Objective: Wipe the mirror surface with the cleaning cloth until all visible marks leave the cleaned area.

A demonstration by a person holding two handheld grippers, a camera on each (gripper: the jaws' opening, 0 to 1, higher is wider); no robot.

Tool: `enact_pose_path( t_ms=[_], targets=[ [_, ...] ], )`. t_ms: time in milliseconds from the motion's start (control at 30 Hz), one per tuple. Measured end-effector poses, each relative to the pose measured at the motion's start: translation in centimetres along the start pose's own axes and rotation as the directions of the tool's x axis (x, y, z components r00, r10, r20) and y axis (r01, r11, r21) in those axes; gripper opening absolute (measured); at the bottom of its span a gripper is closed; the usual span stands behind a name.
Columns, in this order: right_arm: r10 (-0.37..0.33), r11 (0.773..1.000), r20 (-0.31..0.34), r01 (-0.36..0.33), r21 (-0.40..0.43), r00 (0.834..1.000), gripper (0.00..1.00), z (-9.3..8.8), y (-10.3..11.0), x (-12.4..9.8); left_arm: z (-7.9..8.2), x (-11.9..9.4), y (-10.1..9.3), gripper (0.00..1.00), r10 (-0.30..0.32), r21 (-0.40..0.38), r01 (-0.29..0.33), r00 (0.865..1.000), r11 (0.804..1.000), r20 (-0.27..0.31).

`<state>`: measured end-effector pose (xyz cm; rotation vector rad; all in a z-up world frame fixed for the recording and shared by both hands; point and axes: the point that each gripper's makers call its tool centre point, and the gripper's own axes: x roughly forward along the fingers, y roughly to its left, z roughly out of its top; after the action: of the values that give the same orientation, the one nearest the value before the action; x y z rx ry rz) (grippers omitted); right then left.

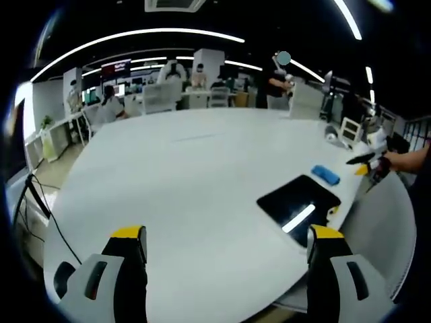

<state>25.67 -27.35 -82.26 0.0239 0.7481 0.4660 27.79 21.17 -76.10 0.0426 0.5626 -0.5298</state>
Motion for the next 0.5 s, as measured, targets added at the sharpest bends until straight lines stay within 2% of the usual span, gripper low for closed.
enact_pose_path(
  t_ms=[500],
  targets=[
    [-0.02, 0.999, 0.003, 0.02, 0.032, 1.0, 1.0, -0.61, -0.01, -0.27, -0.29, 0.21, -0.46, 1.0, 0.005, -0.005, -0.005, 1.0, 1.0, -0.001]
  ],
)
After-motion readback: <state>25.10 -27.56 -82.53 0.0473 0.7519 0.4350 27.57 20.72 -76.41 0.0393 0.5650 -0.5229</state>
